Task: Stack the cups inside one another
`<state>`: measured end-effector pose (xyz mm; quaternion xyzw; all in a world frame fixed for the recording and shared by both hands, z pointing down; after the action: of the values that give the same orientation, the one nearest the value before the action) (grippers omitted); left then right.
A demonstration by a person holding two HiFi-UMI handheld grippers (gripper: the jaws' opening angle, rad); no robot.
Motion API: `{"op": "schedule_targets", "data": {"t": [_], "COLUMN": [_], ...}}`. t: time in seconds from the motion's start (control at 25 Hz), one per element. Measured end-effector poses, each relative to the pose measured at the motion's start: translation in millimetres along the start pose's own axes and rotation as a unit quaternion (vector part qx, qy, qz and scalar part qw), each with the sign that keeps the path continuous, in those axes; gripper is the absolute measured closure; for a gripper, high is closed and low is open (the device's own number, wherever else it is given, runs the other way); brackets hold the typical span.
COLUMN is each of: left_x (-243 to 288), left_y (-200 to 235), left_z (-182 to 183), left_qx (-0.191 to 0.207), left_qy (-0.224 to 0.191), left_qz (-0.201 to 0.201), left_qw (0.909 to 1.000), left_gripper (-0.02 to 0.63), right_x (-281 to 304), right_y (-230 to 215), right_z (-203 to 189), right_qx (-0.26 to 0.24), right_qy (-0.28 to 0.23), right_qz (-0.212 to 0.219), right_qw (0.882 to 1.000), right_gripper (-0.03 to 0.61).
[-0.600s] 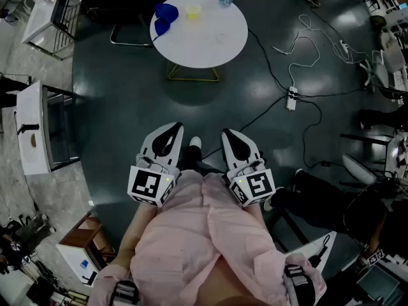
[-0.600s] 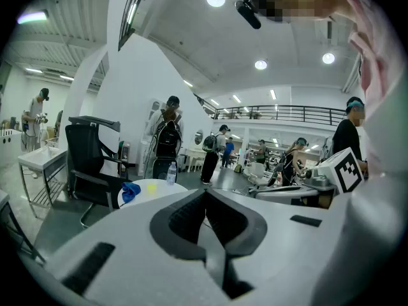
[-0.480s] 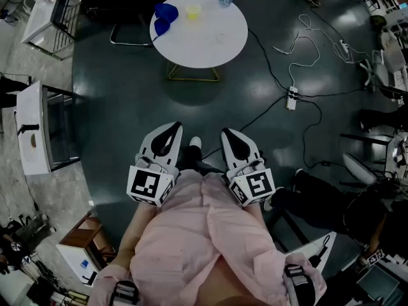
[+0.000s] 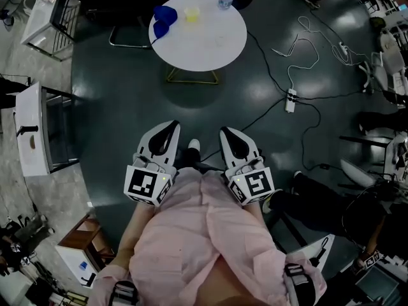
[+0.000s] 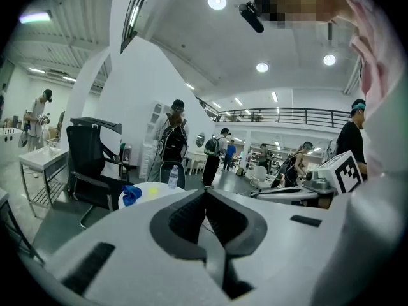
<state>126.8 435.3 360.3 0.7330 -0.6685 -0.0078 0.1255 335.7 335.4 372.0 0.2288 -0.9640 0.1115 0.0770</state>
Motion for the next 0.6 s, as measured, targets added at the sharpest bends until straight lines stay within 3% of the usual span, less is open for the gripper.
{"op": "schedule_targets", "data": {"t": [0.36, 0.6], "left_x": [11.9, 23.1], "left_y": [4.7, 13.8], "left_z": [2.8, 3.7], "left_qx": [0.002, -0.009], "left_qy": [-0.004, -0.008], "left_qz": [0.003, -0.003], "left_qw": [1.0, 0.9999], "left_gripper": [0.595, 0.595], "right_x": [5.4, 12.6], "right_y": [-15.0, -26.7], "right_z": [0.0, 0.2], "right_qx": [0.013, 0.03], "right_qy": [-0.004, 0.001], "right_qz": [0.008, -0.008], "right_qw": [1.0, 1.0], "right_gripper": [0.546, 0.546]}}
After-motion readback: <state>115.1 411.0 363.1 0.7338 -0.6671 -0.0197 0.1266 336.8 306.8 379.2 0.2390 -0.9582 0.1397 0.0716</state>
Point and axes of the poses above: the fingertips, and each gripper's own axes: x forward along the fingers, y to its left, z out of its top, the point moved 10 cm from there along -x, backward along the fingers, and after that the axes turned 3 degrees about -y, right-handed, at the moved point
